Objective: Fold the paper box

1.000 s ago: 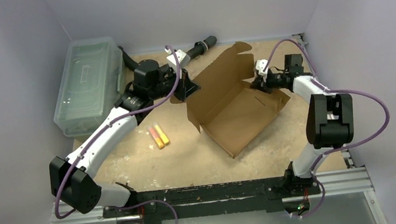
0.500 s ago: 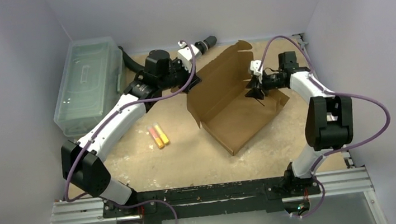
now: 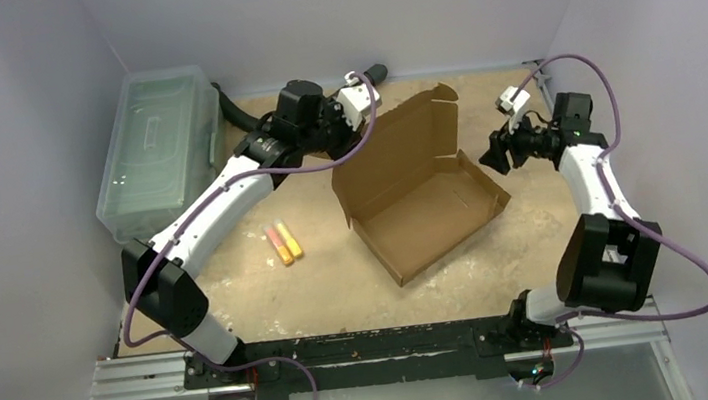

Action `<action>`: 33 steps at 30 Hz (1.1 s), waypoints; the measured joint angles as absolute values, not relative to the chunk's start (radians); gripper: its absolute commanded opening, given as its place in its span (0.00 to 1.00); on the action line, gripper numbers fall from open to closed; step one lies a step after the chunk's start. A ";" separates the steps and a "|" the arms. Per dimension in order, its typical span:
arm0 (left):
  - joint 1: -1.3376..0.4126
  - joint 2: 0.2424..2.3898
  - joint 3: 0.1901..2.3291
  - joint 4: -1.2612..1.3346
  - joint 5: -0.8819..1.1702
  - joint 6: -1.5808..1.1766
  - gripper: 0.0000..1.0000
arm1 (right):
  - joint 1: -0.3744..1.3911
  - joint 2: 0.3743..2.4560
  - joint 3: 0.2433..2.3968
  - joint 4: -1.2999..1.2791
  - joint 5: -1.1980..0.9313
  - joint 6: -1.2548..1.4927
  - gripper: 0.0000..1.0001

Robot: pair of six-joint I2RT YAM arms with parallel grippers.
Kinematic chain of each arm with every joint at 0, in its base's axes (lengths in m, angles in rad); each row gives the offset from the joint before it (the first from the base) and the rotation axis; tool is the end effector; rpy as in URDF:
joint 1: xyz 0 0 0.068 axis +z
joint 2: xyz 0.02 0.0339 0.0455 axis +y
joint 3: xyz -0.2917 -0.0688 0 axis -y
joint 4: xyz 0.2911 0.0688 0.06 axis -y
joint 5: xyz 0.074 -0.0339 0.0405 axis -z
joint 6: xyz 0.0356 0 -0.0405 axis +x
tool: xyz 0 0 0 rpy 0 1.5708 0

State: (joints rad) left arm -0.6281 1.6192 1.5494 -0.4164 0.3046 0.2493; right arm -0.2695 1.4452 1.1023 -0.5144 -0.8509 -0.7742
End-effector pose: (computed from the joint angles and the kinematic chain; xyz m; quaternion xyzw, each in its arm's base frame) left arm 0.3369 -0.2579 0.3940 0.4305 0.7332 -0.2237 0.4765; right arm 0.3364 -0.0651 0.2878 -0.3527 0.7905 0.1767 0.4685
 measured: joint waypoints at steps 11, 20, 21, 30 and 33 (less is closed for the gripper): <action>-0.645 1.641 1.598 -0.447 0.283 0.276 0.00 | -0.281 1.663 1.080 -0.490 -0.678 -0.673 0.51; -0.651 1.656 1.608 -0.444 0.279 0.277 0.00 | -0.255 1.670 1.065 -0.451 -0.645 -0.639 0.00; -0.651 1.656 1.608 -0.444 0.278 0.275 0.00 | -0.252 1.669 1.065 -0.445 -0.645 -0.636 0.00; -0.651 1.674 1.628 -0.434 0.187 0.156 0.00 | -0.231 1.600 1.008 -0.402 -0.644 -0.630 0.00; -0.651 1.676 1.630 -0.430 0.165 0.111 0.00 | -0.220 1.580 1.005 -0.394 -0.638 -0.644 0.00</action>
